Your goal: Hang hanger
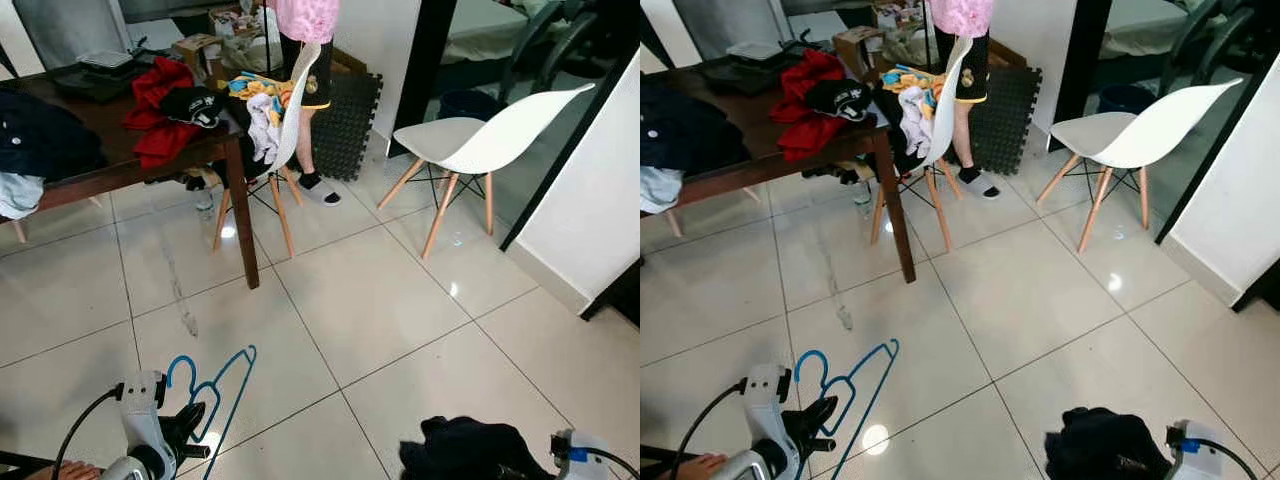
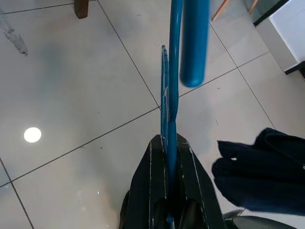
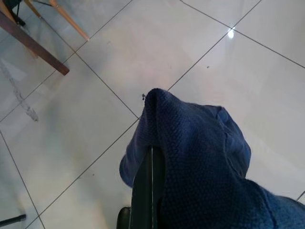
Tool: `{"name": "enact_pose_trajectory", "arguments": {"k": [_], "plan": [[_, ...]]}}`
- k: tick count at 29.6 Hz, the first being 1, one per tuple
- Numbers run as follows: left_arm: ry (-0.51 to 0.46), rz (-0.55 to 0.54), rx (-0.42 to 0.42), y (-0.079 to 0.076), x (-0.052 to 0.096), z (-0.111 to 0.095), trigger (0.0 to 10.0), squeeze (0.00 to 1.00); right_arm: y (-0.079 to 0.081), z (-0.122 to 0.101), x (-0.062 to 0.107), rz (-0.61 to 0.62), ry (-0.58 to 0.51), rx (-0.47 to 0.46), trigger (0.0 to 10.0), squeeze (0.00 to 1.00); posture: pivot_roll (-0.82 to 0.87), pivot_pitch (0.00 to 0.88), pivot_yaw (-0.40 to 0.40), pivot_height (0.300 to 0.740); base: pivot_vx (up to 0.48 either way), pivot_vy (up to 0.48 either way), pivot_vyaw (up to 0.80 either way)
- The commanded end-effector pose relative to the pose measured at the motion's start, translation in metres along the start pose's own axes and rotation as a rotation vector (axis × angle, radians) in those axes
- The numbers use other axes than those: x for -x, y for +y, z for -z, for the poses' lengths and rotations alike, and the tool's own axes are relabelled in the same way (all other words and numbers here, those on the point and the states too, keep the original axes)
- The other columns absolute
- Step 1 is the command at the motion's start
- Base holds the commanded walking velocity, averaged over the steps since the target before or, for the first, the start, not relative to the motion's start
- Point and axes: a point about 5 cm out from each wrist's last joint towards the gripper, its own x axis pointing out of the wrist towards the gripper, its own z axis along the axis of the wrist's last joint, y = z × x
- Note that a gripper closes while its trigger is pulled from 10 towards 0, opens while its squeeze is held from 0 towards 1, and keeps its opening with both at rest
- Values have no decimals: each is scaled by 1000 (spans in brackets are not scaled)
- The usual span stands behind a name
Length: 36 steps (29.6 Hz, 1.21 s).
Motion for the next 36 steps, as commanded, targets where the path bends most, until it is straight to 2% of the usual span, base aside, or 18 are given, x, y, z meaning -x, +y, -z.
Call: {"name": "enact_pose_trajectory", "arguments": {"k": [1,30,36], "plan": [[23,-4,-7,1,4,7,10000,0,-3,0,3,10,3,-5,10000,0,13,145,-31,740,0,0,0],[23,-1,-15,5,2,6,10000,0,1,-2,3,13,-6,-10,10000,0,12,141,-30,740,0,0,0],[25,2,-17,4,2,7,10000,0,0,-2,3,17,-7,-10,10000,0,11,144,-29,740,251,0,0]]}}
